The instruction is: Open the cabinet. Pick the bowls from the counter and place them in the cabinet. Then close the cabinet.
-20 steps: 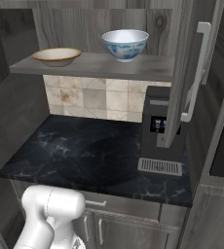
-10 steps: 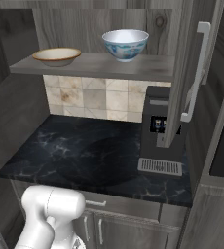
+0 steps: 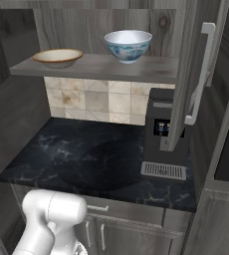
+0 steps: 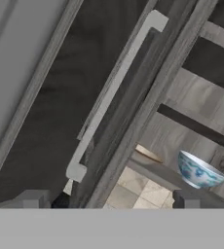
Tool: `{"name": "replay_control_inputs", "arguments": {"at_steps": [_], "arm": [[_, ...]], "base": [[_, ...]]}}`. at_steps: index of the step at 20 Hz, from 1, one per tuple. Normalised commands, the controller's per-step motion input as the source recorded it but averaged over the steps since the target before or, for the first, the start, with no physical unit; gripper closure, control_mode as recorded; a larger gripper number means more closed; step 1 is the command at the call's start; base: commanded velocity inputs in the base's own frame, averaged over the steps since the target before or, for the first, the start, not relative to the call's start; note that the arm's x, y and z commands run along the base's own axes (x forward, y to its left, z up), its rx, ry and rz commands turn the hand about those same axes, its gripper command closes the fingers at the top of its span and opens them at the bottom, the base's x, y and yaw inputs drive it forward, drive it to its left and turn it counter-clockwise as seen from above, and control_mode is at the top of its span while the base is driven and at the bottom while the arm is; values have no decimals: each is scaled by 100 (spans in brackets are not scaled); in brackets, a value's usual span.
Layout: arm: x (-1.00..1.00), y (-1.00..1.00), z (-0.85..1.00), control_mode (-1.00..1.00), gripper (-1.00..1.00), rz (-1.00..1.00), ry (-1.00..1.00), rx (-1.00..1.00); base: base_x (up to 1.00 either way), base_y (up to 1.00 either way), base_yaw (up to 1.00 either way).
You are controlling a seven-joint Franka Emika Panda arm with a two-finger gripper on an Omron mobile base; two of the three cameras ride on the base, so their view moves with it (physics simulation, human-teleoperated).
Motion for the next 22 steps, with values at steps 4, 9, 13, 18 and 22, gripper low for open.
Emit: {"name": "replay_control_inputs", "arguments": {"at_steps": [4, 9, 13, 18, 22], "arm": [[77, 4, 0, -100, -100, -5, 0, 0], [76, 2, 0, -100, -100, 1, 2, 0], [82, 0, 0, -100, -100, 3, 5, 0], [90, -6, -4, -100, -100, 4, 8, 0], [88, -60, 0, -100, -100, 0, 9, 3]], "base": [[0, 0, 0], [0, 0, 0], [0, 0, 0], [0, 0, 0], [0, 0, 0]]}}
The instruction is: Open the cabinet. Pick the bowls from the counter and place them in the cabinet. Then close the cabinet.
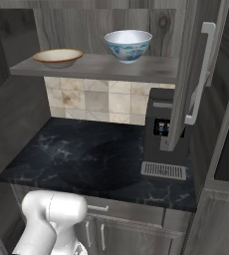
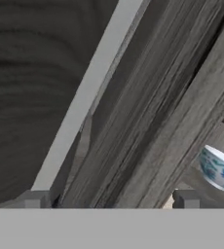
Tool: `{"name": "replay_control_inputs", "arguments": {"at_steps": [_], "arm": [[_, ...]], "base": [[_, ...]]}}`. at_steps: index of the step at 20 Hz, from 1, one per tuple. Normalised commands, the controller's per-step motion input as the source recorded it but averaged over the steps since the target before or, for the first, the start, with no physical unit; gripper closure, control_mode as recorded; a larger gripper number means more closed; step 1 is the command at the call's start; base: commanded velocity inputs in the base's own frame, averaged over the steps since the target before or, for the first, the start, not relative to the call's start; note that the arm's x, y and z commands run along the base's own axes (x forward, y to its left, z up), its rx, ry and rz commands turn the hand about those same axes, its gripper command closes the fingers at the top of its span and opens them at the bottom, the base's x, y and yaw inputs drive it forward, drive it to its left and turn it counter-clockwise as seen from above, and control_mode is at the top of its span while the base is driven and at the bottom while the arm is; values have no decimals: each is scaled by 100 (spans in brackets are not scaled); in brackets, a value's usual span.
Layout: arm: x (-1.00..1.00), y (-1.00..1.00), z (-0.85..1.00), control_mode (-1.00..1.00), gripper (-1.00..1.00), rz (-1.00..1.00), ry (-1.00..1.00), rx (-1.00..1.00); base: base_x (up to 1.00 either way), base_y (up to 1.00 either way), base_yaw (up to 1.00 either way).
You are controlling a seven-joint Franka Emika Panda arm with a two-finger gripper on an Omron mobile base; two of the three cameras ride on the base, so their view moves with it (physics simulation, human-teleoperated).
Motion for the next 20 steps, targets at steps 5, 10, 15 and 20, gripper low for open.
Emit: {"name": "replay_control_inputs", "arguments": {"at_steps": [5, 10, 15, 20], "arm": [[71, -100, 0, -100, -100, 0, 6, 4], [88, -100, 0, -100, -100, 0, 7, 4], [100, -100, 0, -100, -100, 0, 4, 8], [100, -98, 0, -100, -100, -1, 0, 13]], "base": [[0, 0, 0], [0, 0, 0], [0, 0, 0], [0, 0, 0]]}}
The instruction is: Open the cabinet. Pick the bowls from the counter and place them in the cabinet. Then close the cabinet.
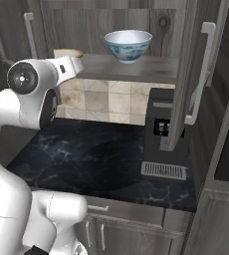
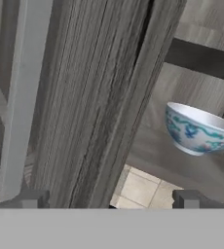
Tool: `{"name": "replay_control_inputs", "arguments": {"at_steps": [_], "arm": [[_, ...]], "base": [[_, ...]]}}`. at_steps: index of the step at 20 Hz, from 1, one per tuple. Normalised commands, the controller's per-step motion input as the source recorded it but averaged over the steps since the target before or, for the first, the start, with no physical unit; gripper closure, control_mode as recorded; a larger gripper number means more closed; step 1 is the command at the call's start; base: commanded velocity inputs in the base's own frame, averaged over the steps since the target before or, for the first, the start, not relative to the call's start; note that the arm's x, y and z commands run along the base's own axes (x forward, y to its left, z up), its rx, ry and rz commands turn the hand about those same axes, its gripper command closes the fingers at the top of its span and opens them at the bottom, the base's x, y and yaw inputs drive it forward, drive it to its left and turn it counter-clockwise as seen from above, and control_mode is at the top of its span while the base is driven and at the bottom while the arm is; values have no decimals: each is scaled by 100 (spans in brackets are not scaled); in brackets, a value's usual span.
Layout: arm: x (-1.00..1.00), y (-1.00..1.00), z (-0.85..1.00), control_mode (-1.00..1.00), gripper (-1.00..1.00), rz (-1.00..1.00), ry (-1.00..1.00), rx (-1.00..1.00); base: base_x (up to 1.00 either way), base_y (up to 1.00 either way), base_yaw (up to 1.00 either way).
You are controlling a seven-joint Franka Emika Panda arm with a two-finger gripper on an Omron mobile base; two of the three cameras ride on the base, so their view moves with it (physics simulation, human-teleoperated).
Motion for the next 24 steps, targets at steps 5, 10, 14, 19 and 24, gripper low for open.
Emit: {"name": "replay_control_inputs", "arguments": {"at_steps": [5, 10, 14, 19, 24], "arm": [[100, -73, 0, -100, -100, -18, -6, 9], [93, -41, 0, -100, -100, -38, -12, 2], [70, -19, 0, -100, -100, -41, -14, 1], [62, -39, 0, -100, -100, 1, -3, 5], [26, -15, 0, -100, -100, 7, 2, 1]], "base": [[0, 0, 0], [0, 0, 0], [0, 0, 0], [0, 0, 0], [0, 0, 0]]}}
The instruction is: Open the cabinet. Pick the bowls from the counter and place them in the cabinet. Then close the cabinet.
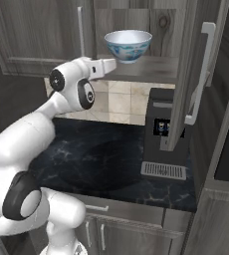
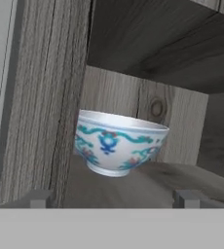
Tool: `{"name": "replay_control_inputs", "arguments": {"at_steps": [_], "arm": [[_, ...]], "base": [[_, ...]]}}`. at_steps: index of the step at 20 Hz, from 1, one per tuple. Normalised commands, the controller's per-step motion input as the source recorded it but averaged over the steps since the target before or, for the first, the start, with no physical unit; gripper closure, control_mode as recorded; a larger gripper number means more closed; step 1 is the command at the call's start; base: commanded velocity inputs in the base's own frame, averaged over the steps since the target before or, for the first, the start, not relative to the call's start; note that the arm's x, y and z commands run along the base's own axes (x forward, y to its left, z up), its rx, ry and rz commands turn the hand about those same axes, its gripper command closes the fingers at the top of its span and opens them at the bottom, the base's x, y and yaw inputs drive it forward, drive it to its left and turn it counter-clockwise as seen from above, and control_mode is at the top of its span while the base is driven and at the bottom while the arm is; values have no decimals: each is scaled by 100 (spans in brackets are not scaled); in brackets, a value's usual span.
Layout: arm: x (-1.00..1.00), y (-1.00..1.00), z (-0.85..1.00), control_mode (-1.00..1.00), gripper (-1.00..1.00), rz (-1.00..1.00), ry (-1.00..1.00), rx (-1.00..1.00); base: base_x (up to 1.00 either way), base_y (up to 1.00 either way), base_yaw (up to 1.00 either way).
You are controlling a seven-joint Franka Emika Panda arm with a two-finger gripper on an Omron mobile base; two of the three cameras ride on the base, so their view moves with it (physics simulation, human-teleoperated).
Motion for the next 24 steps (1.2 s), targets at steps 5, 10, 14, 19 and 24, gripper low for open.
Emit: {"name": "replay_control_inputs", "arguments": {"at_steps": [5, 10, 14, 19, 24], "arm": [[-41, -33, 22, -100, -100, 1, 6, 0], [-100, -70, 47, -100, -100, 0, 10, 0], [-100, -65, 16, -100, -100, 0, 17, 0], [-100, -67, 0, -100, -100, 0, 23, -2], [-89, -35, -2, -100, -100, 2, 25, -8]], "base": [[0, 0, 0], [0, 0, 0], [0, 0, 0], [0, 0, 0], [0, 0, 0]]}}
